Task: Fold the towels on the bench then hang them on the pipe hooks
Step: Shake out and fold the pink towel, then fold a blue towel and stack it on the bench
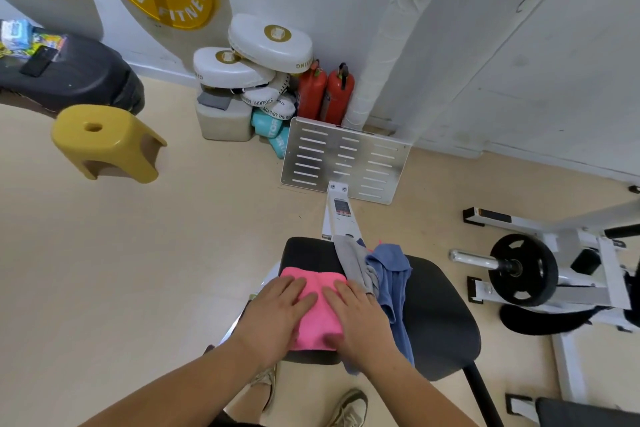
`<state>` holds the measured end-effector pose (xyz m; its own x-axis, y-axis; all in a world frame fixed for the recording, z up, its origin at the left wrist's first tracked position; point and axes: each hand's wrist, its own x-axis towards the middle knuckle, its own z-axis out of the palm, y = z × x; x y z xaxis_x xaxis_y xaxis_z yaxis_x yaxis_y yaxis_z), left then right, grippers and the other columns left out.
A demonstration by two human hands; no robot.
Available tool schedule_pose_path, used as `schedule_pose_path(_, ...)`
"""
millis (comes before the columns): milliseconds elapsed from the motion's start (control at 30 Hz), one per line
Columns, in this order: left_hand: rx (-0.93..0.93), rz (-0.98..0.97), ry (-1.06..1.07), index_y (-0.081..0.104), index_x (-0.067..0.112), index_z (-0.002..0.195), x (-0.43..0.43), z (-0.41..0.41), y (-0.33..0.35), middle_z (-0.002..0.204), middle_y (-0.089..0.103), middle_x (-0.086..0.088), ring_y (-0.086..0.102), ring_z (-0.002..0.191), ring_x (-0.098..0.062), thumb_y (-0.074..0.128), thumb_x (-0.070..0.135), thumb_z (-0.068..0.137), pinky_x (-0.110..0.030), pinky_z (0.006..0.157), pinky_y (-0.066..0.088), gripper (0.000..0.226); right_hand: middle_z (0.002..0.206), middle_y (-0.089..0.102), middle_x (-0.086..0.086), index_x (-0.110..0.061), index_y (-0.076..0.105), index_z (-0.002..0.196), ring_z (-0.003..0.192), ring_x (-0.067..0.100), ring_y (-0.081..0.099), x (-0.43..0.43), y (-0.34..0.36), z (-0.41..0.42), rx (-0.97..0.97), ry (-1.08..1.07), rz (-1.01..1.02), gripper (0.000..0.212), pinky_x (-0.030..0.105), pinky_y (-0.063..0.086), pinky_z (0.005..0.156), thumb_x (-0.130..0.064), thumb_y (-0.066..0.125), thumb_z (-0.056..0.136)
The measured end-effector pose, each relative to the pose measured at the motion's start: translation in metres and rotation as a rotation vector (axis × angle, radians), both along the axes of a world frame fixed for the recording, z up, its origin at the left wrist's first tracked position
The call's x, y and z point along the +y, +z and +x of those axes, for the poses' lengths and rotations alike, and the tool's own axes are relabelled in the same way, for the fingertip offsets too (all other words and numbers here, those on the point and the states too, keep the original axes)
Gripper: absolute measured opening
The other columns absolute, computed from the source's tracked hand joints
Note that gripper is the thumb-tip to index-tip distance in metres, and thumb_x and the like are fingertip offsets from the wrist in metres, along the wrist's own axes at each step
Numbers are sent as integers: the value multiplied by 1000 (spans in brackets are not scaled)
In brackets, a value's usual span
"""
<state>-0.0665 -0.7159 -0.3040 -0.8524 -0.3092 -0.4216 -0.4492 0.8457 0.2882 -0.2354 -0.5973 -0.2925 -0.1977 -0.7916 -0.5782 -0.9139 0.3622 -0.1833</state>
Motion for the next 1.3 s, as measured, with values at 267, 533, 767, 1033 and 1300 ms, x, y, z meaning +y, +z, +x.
schedule_pose_path(267, -37, -60, 18, 73, 34, 122, 1, 1, -13, 125, 73, -4, 72, 113, -26, 92, 50, 46, -44, 90, 60, 81, 161, 41, 4, -23, 41, 154, 150, 29, 36, 2, -20, 4, -14, -62, -142, 92, 48, 37, 117, -44, 81, 74)
schedule_pose_path(533, -96, -40, 59, 50, 28, 144, 4, -25, 13, 148, 48, -8, 43, 139, -33, 68, 39, 81, -48, 115, 37, 66, 130, 60, -7, -28, 60, 129, 118, 16, 59, 28, 19, -4, -49, -213, -348, 39, 35, 54, 91, -38, 53, 92)
schedule_pose_path(767, 180, 42, 58, 71, 26, 112, 20, -42, 34, 106, 71, 3, 67, 88, -21, 75, 30, 62, -31, 69, 59, 50, 122, 53, -9, -33, 51, 131, 109, 10, 55, 66, 14, -68, -39, -609, -161, 34, 21, 44, 81, -44, 54, 98)
schedule_pose_path(1033, 250, 131, 167, 58, 33, 133, 32, -23, 38, 133, 58, 9, 58, 116, -19, 55, 26, 87, -34, 79, 59, 47, 99, 59, -14, -34, 66, 103, 83, 3, 58, 67, -8, -71, -114, -736, -243, 12, 14, 42, 70, -35, 54, 102)
schedule_pose_path(1300, 218, 171, 187, 62, 20, 133, 29, -38, 42, 141, 56, 4, 55, 125, -20, 55, 26, 94, -29, 95, 48, 41, 82, 66, 4, -16, 60, 89, 74, 17, 60, 81, 43, -83, -330, -1039, -453, 10, 19, 47, 63, -18, 56, 99)
